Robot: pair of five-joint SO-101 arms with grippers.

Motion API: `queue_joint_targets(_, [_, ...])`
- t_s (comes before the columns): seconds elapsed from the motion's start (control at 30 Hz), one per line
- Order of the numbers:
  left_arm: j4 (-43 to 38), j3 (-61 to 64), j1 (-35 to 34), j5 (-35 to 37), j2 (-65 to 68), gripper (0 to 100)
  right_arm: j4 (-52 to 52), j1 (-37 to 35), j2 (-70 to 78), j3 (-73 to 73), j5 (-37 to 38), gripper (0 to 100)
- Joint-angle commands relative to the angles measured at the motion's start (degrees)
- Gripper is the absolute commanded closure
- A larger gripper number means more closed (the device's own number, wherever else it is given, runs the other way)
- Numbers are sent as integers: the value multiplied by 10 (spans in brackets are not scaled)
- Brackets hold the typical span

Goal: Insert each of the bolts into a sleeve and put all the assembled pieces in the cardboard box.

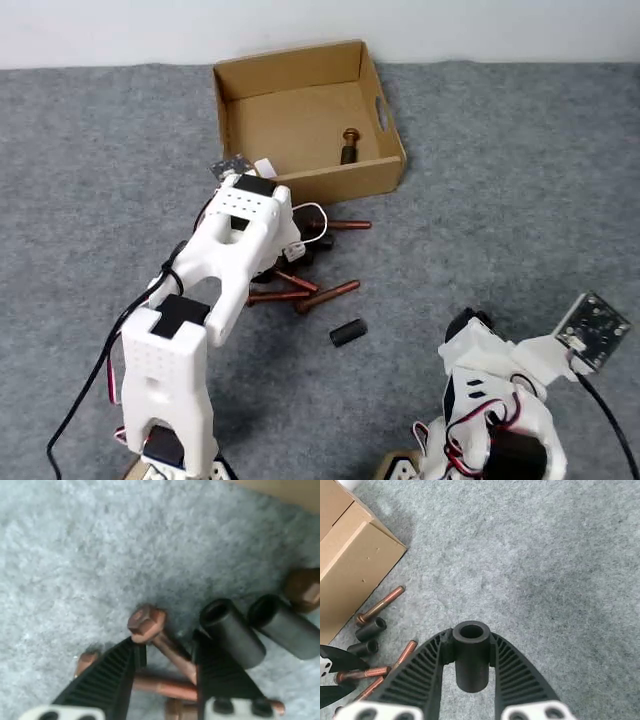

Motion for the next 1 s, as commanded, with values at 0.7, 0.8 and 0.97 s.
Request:
queue_joint_targets(0.7, [113, -30, -1, -78, -255, 996, -1, -47, -2, -3, 20, 991])
queue_joint_targets(0.8, [113, 27, 11, -123, -334, 996, -2, -73, -3, -4, 21, 991])
queue_joint_targets(0.97, [42, 167, 29, -171, -489, 996, -2, -114, -4, -7, 23, 991])
